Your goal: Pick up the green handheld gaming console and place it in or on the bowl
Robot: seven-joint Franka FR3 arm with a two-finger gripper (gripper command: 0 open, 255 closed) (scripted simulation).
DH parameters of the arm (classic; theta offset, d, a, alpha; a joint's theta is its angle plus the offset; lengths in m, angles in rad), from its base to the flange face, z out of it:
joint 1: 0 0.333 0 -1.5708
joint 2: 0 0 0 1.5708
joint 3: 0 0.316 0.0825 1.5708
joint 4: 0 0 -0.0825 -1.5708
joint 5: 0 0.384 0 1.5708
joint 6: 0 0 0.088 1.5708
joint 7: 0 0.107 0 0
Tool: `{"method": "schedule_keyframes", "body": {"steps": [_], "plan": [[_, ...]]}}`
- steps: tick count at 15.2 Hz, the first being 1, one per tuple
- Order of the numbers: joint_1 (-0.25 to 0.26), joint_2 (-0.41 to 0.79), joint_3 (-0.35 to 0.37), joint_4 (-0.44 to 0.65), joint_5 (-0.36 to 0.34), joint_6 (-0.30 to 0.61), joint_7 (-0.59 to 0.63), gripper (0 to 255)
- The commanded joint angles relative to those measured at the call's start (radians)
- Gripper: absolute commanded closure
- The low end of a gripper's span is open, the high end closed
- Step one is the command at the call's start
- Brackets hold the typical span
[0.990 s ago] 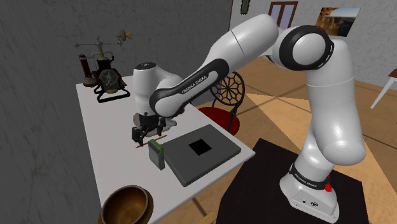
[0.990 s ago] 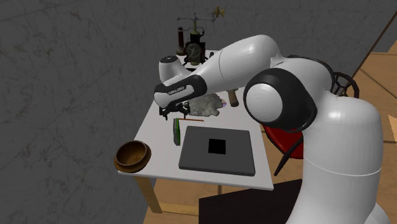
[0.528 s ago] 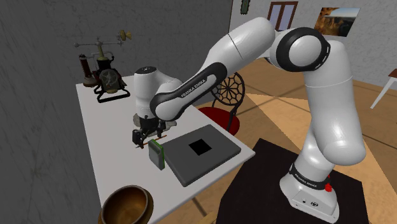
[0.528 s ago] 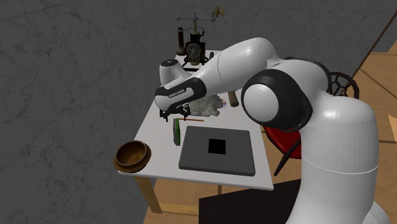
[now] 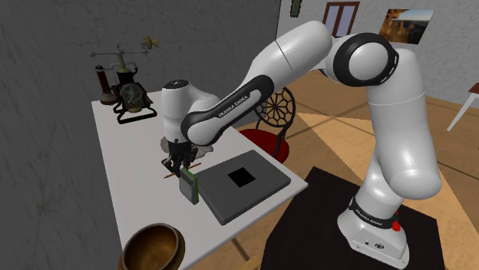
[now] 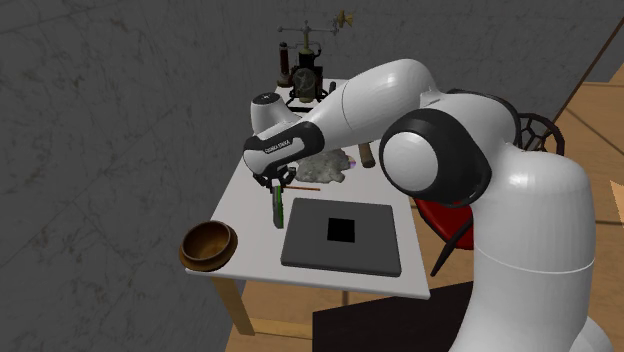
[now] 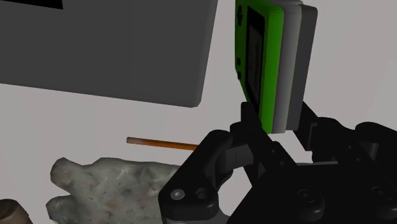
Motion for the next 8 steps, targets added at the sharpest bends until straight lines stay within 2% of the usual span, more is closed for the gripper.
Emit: {"method": "schedule_keyframes", "body": {"steps": [1, 8], "plan": [[0.000, 0.001, 0.000, -0.001, 0.000, 0.000, 0.000, 255], [-0.005, -0.028, 0.007, 0.014, 0.013, -0.042, -0.010, 255]]}}
